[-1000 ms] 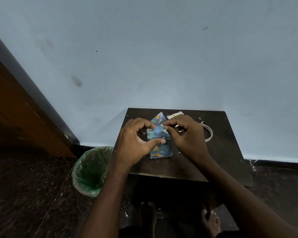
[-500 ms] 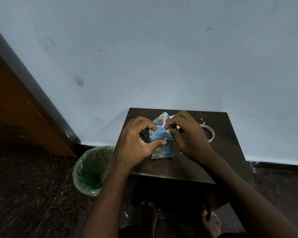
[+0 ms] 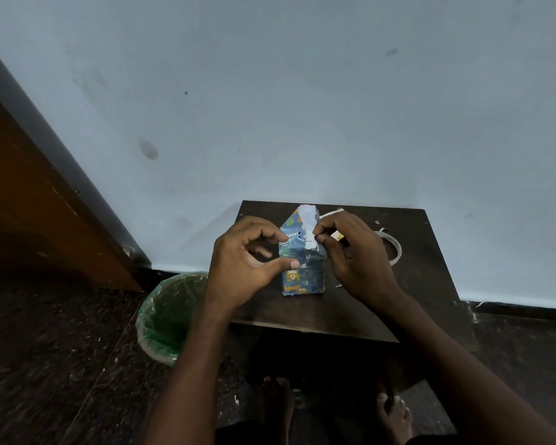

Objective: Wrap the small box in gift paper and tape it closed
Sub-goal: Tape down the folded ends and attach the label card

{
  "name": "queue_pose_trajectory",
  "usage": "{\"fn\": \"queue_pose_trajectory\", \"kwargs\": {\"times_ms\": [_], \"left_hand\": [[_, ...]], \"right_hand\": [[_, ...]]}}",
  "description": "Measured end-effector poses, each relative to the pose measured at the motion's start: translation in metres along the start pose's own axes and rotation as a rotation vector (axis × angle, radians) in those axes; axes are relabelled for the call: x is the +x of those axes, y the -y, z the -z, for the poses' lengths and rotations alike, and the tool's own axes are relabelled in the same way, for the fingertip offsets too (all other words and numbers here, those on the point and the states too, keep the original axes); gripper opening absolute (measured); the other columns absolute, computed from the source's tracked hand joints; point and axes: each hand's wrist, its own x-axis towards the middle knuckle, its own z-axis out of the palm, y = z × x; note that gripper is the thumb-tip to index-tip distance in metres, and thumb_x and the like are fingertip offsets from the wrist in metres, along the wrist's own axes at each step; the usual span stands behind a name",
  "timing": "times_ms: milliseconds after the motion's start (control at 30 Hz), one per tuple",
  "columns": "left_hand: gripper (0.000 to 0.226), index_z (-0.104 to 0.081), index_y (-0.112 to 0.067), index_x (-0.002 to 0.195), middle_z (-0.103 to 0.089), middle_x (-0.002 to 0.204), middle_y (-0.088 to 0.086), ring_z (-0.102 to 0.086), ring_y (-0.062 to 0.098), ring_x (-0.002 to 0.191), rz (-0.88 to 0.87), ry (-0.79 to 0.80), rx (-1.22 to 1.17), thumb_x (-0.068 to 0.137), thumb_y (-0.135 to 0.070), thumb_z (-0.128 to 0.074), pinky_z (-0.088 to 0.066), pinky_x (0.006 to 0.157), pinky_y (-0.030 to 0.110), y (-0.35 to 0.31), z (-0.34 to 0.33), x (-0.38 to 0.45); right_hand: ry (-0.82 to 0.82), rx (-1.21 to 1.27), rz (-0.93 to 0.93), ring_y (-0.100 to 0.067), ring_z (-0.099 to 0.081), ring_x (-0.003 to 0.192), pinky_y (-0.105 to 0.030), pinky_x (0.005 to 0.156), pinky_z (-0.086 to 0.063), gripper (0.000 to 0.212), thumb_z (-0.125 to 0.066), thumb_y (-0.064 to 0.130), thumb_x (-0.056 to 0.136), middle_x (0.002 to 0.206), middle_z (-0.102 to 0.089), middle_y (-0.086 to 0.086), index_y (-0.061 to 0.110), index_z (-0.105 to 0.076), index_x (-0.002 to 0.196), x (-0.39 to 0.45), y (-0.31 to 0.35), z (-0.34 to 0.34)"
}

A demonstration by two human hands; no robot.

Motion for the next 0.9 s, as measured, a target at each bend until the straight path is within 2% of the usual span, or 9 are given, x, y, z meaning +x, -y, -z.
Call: {"fn": "queue_pose_trajectory", "kwargs": {"times_ms": [133, 267, 433, 600, 767, 900], "left_hand": [[0.037, -0.085, -0.017, 0.099, -0.077, 0.103, -0.006, -0.074, 0.015, 0.092, -0.066, -0.022, 0.093, 0.068, -0.029, -0.102, -0.061, 0.067, 0.033, 0.0, -0.003, -0.002], [0.039, -0.086, -0.022, 0.1, -0.079, 0.097, -0.011, -0.071, 0.01, 0.082, -0.081, -0.063, 0.186, 0.068, -0.041, -0.099, -0.059, 0.066, 0.034, -0.001, -0.004, -0.003], [0.033, -0.087, -0.021, 0.096, -0.08, 0.103, -0.013, -0.065, 0.013, 0.095, -0.158, -0.033, 0.322, 0.071, -0.039, -0.099, -0.054, 0.079, 0.027, 0.0, -0.003, -0.001], [0.028, -0.087, -0.022, 0.094, -0.08, 0.104, -0.016, -0.061, 0.015, 0.1, -0.121, -0.01, 0.252, 0.073, -0.038, -0.095, -0.05, 0.083, 0.022, 0.001, -0.008, 0.0], [0.026, -0.086, -0.028, 0.097, -0.077, 0.098, -0.021, -0.064, 0.013, 0.103, -0.067, 0.007, 0.138, 0.077, -0.044, -0.09, -0.054, 0.086, 0.03, 0.0, -0.01, -0.001], [0.032, -0.086, -0.022, 0.094, -0.077, 0.093, -0.013, -0.067, 0.013, 0.098, -0.051, -0.002, 0.146, 0.079, -0.05, -0.088, -0.055, 0.082, 0.035, 0.001, -0.013, 0.0]], "right_hand": [[-0.012, 0.011, -0.005, -0.019, -0.061, 0.089, -0.032, 0.074, -0.047, 0.013, -0.062, -0.001, 0.092, 0.096, -0.065, 0.008, 0.011, -0.065, 0.094, 0.0, -0.002, -0.001], [-0.021, 0.027, -0.014, -0.02, -0.062, 0.089, -0.037, 0.074, -0.05, 0.012, -0.061, 0.0, 0.091, 0.095, -0.065, 0.008, 0.011, -0.065, 0.094, 0.0, -0.002, 0.0], [-0.028, 0.025, -0.018, -0.019, -0.063, 0.089, -0.038, 0.073, -0.05, 0.011, -0.063, 0.001, 0.092, 0.095, -0.067, 0.007, 0.012, -0.066, 0.093, -0.001, -0.002, -0.003], [-0.061, 0.028, -0.023, -0.019, -0.062, 0.09, -0.034, 0.075, -0.049, 0.015, -0.068, -0.004, 0.091, 0.094, -0.068, 0.005, 0.01, -0.067, 0.092, -0.003, -0.001, -0.006], [-0.085, 0.03, -0.032, -0.014, -0.061, 0.093, -0.026, 0.076, -0.047, 0.017, -0.071, -0.003, 0.089, 0.098, -0.07, 0.008, 0.011, -0.071, 0.098, -0.004, 0.002, -0.011], [-0.079, 0.055, -0.057, -0.012, -0.061, 0.094, -0.028, 0.078, -0.049, 0.025, -0.067, 0.001, 0.09, 0.1, -0.068, 0.013, 0.014, -0.073, 0.111, -0.003, 0.004, -0.011]]}}
